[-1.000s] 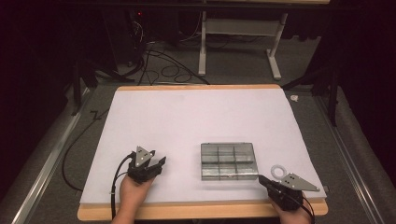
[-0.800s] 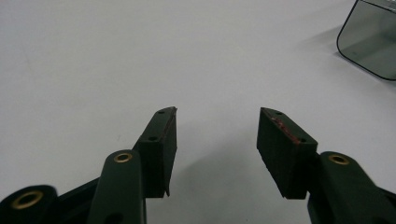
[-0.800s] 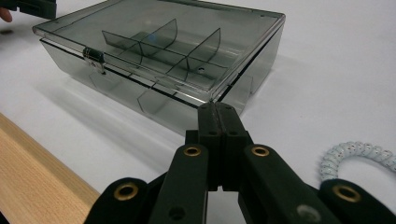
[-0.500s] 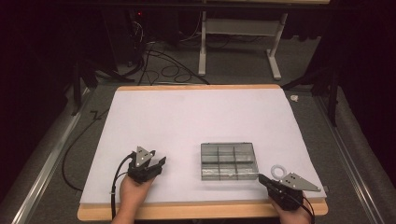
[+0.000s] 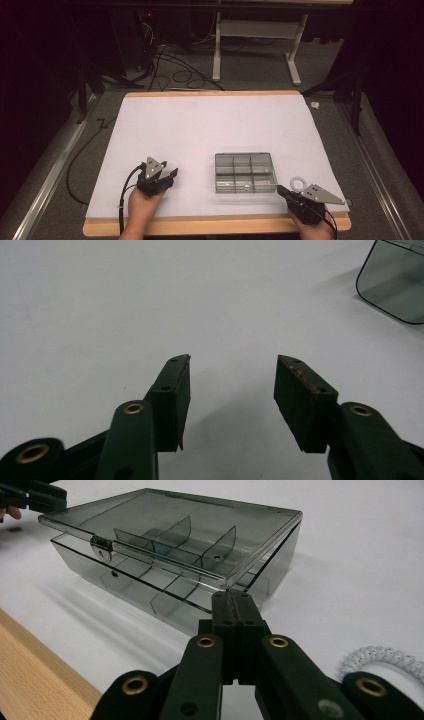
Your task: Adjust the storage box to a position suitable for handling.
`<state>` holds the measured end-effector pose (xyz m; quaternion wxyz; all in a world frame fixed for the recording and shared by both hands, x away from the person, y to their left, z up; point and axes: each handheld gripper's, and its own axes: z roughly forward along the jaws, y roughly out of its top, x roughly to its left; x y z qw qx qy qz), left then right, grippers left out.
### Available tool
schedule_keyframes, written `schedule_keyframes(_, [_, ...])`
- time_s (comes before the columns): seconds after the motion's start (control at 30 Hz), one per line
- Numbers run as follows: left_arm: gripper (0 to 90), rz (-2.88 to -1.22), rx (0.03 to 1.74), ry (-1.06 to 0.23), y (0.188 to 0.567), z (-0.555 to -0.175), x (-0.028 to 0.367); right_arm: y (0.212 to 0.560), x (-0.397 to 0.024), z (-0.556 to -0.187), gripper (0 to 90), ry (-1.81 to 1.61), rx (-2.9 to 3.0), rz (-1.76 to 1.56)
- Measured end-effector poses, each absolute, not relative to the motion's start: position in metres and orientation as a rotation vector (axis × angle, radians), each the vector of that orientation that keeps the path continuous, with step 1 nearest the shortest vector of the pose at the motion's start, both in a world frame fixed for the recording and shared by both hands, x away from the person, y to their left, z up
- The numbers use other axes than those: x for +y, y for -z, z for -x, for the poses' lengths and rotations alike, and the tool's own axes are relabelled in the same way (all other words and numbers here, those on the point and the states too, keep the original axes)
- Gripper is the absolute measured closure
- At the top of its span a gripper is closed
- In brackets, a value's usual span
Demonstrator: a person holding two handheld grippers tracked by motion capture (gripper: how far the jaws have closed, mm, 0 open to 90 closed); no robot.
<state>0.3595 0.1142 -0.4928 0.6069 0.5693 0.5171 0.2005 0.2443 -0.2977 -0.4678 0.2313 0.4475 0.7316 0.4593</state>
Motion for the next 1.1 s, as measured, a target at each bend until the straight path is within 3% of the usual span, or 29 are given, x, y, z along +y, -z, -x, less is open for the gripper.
schedule_keyframes(0.2, [62.6,-1.319,1.156,-0.448,0.491,-0.353,0.111,0.466,-0.297,-0.246,90.0,-1.268,2.007,-1.229])
schedule_keyframes(0.23, [65.4,-1.307,1.151,-0.371,0.487,-0.348,0.106,0.465,-0.297,-0.246,90.0,-1.269,2.005,-1.226])
schedule_keyframes(0.6, [87.0,-1.372,0.997,-0.162,0.470,-0.306,0.052,0.459,-0.298,-0.247,90.0,-1.283,1.988,-1.214])
schedule_keyframes(1.1, [90.0,-1.329,0.974,-0.091,0.465,-0.294,0.025,0.453,-0.299,-0.250,90.0,-1.308,1.963,-1.214])
